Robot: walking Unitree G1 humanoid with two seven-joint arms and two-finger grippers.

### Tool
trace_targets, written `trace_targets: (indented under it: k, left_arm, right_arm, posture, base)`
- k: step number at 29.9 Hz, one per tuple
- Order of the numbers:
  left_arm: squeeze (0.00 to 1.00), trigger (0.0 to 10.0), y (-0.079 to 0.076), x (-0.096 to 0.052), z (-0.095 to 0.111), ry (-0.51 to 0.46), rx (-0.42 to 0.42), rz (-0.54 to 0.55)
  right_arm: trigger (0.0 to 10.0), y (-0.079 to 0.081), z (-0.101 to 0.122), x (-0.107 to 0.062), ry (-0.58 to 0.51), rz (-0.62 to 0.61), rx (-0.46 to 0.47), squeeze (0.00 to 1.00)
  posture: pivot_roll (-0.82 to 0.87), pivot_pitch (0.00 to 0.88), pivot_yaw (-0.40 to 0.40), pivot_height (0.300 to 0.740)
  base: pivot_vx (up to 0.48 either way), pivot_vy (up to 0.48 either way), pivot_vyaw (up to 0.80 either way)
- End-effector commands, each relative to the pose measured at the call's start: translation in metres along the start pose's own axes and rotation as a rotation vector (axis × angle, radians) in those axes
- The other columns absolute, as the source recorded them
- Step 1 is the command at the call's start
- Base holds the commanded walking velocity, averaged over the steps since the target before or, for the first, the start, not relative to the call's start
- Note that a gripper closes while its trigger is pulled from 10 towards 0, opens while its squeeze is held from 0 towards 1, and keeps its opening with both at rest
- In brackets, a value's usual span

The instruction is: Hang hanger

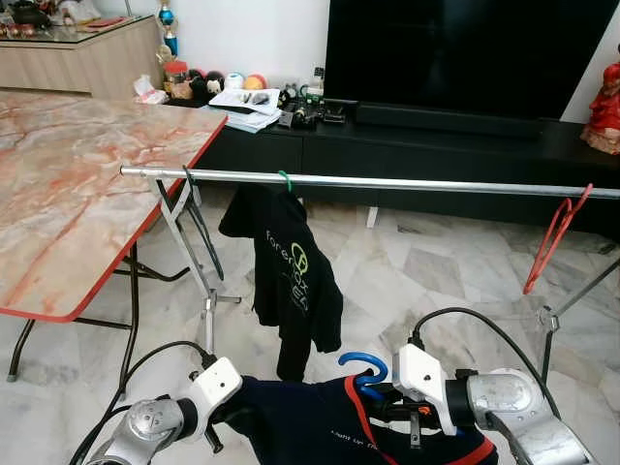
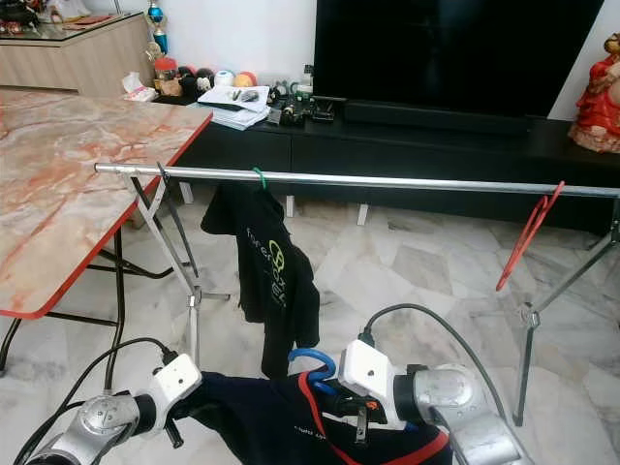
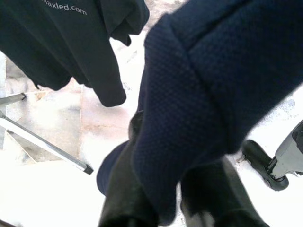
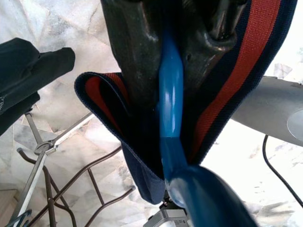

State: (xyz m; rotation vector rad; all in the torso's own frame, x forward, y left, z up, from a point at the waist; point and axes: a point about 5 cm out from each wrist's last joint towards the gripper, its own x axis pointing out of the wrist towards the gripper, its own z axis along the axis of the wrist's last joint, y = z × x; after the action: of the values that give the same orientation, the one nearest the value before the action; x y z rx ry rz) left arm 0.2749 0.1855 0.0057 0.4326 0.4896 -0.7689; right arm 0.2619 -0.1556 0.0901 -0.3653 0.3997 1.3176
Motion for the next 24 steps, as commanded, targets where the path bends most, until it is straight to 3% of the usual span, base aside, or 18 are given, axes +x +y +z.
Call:
trace_targets:
  k: [1, 19, 24]
  left_arm:
    - [0.00, 0.0, 0.005, -0.003, -0.001, 0.012, 0.010, 0.009]
    - [0.00, 0.0, 0.009, -0.006, -0.002, 0.034, 0.034, 0.020]
    - [0.00, 0.0, 0.016, -0.011, -0.007, 0.070, 0.051, 0.074]
  right_arm:
    - [10.0, -0.004, 0.006, -0.005, -0.017, -0.018, -0.021, 0.00]
    - [10.0, -0.004, -0.002, -0.007, 0.020, -0.028, -0.017, 0.00]
    - [10.0, -0.006, -0.010, -0.010, 0.074, -0.061, -0.017, 0.00]
  posture:
    - [0.13, 0.038, -0.017, 0.740]
    - [0.13, 0.037, -0.014, 0.740]
    - [0.13, 0.036, -0.012, 0.740]
  base:
    - [0.000, 0.000, 0.00]
    - [0.000, 0.000, 0.00]
    - [0.000, 0.000, 0.00]
